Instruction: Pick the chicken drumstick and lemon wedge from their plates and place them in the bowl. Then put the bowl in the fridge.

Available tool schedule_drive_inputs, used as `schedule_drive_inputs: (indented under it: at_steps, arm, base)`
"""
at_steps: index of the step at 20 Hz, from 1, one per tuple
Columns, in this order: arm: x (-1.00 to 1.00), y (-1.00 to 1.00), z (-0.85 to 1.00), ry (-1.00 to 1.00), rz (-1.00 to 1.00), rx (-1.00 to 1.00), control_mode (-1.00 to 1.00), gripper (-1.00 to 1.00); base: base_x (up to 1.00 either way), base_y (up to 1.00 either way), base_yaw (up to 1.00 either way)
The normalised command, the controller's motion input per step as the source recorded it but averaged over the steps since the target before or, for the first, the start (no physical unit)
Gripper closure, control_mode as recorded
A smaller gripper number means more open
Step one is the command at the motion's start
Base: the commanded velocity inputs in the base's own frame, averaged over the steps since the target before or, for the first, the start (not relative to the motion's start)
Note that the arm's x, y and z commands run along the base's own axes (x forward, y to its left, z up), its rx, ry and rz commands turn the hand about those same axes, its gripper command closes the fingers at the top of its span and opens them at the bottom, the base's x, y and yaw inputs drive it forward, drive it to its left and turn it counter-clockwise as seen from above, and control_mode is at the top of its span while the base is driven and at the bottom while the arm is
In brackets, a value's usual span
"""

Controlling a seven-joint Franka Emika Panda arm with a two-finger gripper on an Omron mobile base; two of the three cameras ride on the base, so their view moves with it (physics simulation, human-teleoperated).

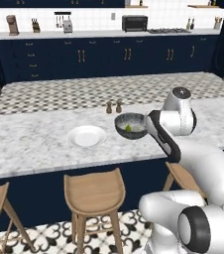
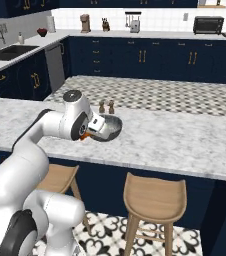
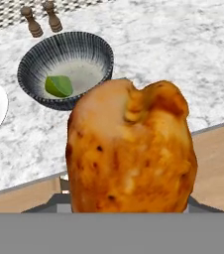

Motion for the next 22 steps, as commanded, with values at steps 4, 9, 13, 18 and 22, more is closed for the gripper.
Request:
schedule_drive_inputs:
  at_steps: [4,9,13,18,22]
  arm:
    - [0.00,0.00,0.00,0.00,0.00,0.00,1.00,1.00]
    - [0.06,0.06,0.20,0.00,0.03,-0.02,-1.00,1.00]
    - [0.84,0.28,0.93,0.08,0.14,-0.03,-1.00,1.00]
    - [0.90,0.00,0.00,0.32,0.14,0.06,-1.00,1.00]
    - [0.58,0.17,-0.62,0.15,0.11,0.02,-1.00,1.00]
  base:
    - [0.74,-0.17,0.04]
    - [0.23,0.23,0.05]
    - [0.00,0.00,0.00]
    - [0.00,0.00,0.00]
    - [0.00,0.00,0.00]
